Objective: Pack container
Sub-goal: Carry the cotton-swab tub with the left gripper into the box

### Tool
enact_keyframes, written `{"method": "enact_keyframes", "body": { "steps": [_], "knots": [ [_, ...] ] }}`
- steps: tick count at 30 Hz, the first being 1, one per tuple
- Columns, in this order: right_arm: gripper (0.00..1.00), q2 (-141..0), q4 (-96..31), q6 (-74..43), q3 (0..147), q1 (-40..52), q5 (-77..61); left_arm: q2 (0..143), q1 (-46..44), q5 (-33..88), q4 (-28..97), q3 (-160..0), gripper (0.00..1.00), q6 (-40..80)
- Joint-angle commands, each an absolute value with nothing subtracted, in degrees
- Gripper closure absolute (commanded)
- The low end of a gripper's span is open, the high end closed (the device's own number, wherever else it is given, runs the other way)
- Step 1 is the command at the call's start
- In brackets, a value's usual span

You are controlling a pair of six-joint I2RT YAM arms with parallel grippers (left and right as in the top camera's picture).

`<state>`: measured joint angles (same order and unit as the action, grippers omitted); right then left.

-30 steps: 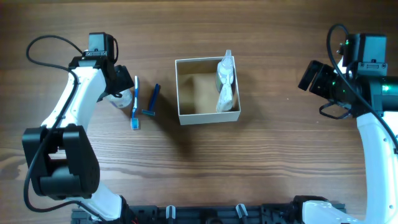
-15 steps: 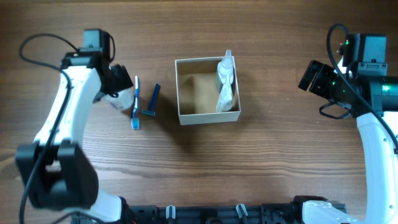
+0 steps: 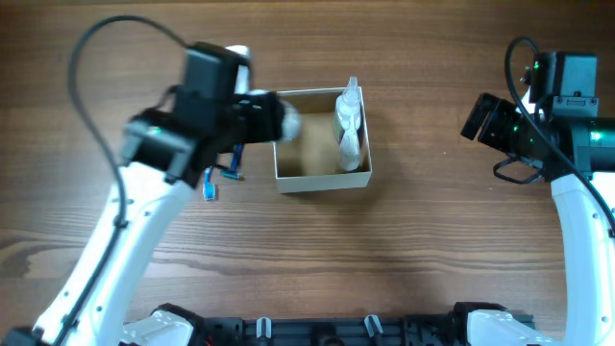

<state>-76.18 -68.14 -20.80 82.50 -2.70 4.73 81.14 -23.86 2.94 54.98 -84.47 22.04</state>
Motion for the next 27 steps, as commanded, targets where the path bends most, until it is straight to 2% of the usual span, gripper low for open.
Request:
{"method": "enact_keyframes", "body": {
  "steps": [1,7,16,18,22,27],
  "knots": [
    [0.00,-76.7,-67.8,-21.4,82.5,-2.9,4.4,85.4,-29.9,-2.8,52.6,-84.8,0.34,23.0],
    [0.00,-76.9,-67.8,-21.4,82.5,-2.9,4.4,95.4,-33.9,-9.4,48.1,-84.8,0.31,23.0],
    [0.00,-77.1,-67.7,-21.4,82.5,-2.9,4.4,107.8,-34.0,-9.7,41.7,-84.8,0.28,22.7],
    [0.00,-77.1,-67.8,-21.4,82.5,-2.9,4.4,108.5,-34.0,-9.7,40.5,-84.8,0.22,22.7],
    [0.00,-77.2,-67.7,-21.4,82.5,-2.9,4.4,107.4,-34.0,-10.7,38.9,-85.4,0.01,22.7],
    [0.00,-77.2,-67.7,-21.4,82.5,-2.9,4.4,102.9,-33.8,-11.1,42.6,-89.1,0.00,22.7]
  ]
}}
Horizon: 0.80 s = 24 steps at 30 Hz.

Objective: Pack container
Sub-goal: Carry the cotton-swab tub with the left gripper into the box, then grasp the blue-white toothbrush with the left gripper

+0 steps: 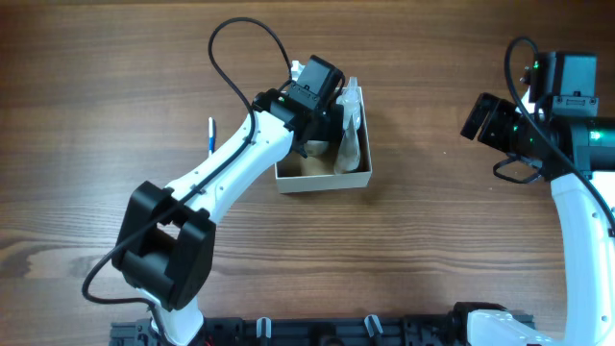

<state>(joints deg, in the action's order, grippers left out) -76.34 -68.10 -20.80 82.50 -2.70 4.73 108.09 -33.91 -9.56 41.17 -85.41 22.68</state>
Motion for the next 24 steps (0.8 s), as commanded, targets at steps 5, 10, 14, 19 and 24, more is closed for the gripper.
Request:
{"method": "enact_keyframes", "body": {
  "steps": [5,10,14,19,24],
  "knots": [
    [0.00,-77.4,-67.7,-21.4,82.5,-2.9,4.4,95.1,-32.1,-12.7,50.9,-90.8,0.00,22.8],
    [0.00,-77.4,-67.7,-21.4,82.5,-2.9,4.4,89.2,-25.4,-13.8,60.4,-90.8,0.00,23.0],
    [0.00,-77.4,-67.7,-21.4,82.5,-2.9,4.4,90.3,-16.0,-11.7,68.4,-90.0,0.00,20.9],
    [0.00,-77.4,-67.8,-21.4,82.5,-2.9,4.4,95.5,-8.9,-2.0,68.3,-85.6,0.05,15.8],
    [0.00,-77.4,-67.7,-21.4,82.5,-2.9,4.4,104.6,-5.2,-1.9,62.2,-81.3,0.14,15.0]
  ]
}}
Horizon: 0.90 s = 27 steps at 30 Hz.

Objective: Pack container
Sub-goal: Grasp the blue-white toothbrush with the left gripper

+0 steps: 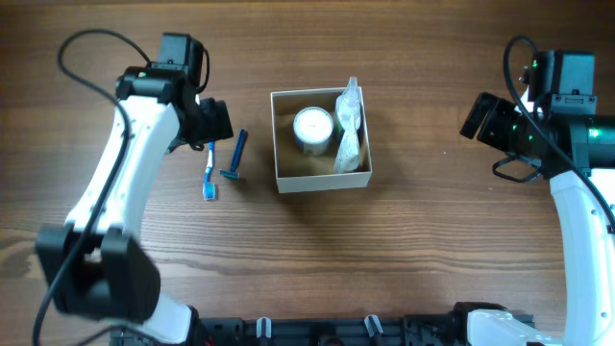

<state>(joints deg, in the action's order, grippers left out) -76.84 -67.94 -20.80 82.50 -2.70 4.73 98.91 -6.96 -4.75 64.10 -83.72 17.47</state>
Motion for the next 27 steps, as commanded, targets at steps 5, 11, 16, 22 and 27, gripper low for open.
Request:
{"method": "enact_keyframes", "body": {
  "steps": [5,11,16,22,27],
  "knots": [
    [0.00,-77.4,-67.7,-21.4,82.5,-2.9,4.4,112.3,-5.0,-2.5,59.5,-81.3,0.21,13.7],
    [0.00,-77.4,-67.7,-21.4,82.5,-2.9,4.4,119.4,-4.8,-3.0,55.3,-81.3,0.35,13.7],
    [0.00,-77.4,-67.7,-21.4,82.5,-2.9,4.4,119.8,-4.9,-3.0,53.5,-81.3,0.42,13.7],
    [0.00,-77.4,-67.7,-21.4,82.5,-2.9,4.4,119.8,-4.8,-3.0,53.6,-81.3,0.81,13.7],
    [0.00,-77.4,-67.7,-21.4,82.5,-2.9,4.4,119.2,-4.3,-4.8,55.6,-81.3,0.96,13.7]
  ]
}}
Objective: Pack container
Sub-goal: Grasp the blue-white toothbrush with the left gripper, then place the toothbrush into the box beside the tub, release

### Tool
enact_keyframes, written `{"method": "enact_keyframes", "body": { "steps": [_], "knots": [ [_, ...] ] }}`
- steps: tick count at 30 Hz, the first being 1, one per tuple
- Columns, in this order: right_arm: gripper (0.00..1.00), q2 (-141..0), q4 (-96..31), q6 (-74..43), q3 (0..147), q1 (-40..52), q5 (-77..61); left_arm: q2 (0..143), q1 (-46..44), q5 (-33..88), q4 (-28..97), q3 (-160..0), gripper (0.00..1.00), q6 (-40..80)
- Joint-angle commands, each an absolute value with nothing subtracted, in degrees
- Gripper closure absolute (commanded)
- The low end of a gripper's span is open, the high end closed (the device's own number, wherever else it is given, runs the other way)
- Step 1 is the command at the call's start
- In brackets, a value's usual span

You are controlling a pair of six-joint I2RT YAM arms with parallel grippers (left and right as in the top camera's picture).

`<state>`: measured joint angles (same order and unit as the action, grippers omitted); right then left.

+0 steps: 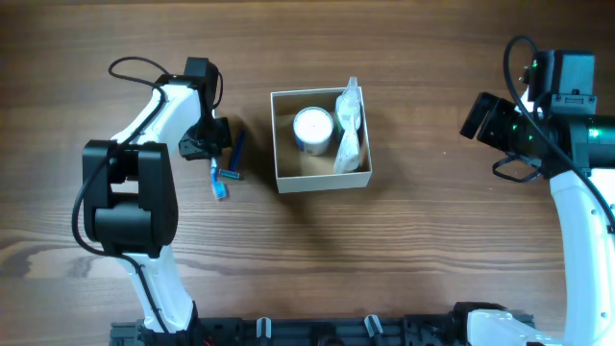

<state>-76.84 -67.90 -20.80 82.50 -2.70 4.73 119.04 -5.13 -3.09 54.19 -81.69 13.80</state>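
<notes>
An open cardboard box (280, 154) stands mid-table. Inside it are a white round tub (312, 128) and a clear plastic bag (350, 130) along the right wall. Left of the box lie a blue razor (233, 160) and a blue-and-white toothbrush (219, 183). My left gripper (209, 145) is down over the toothbrush's upper end, its dark body hiding the fingertips. My right gripper (478, 116) hangs far to the right, away from all of it; its jaws do not show clearly.
The wood table (384, 259) carries only the box and the two loose items. The left arm (130, 192) runs up the left side from the front edge. The right arm (581, 211) stands at the right edge.
My left gripper has moved right and down onto the toothbrush's upper end. The toothbrush now lies slightly turned, its lower end shifted right. The right arm is unchanged.
My left gripper held the white tub at the box's left wall. Then it reached over the box. Afterwards the tub stood in the box and the gripper was back left near the toothbrush and razor. Now it sits on the toothbrush.
</notes>
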Motion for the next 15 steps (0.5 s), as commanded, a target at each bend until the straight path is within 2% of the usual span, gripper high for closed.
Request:
{"method": "enact_keyframes", "body": {
  "steps": [1,8,11,15],
  "knots": [
    [0.00,-77.4,-67.7,-21.4,82.5,-2.9,4.4,118.7,-4.0,-5.9,56.4,-81.4,0.96,13.7],
    [0.00,-77.4,-67.7,-21.4,82.5,-2.9,4.4,111.6,-2.6,-6.6,66.0,-86.7,0.96,13.9],
    [0.00,-77.4,-67.7,-21.4,82.5,-2.9,4.4,105.4,-4.8,-0.4,68.5,-89.3,0.96,13.9],
    [0.00,-77.4,-67.7,-21.4,82.5,-2.9,4.4,98.2,-10.0,8.0,65.4,-89.4,0.96,15.4]
  ]
}}
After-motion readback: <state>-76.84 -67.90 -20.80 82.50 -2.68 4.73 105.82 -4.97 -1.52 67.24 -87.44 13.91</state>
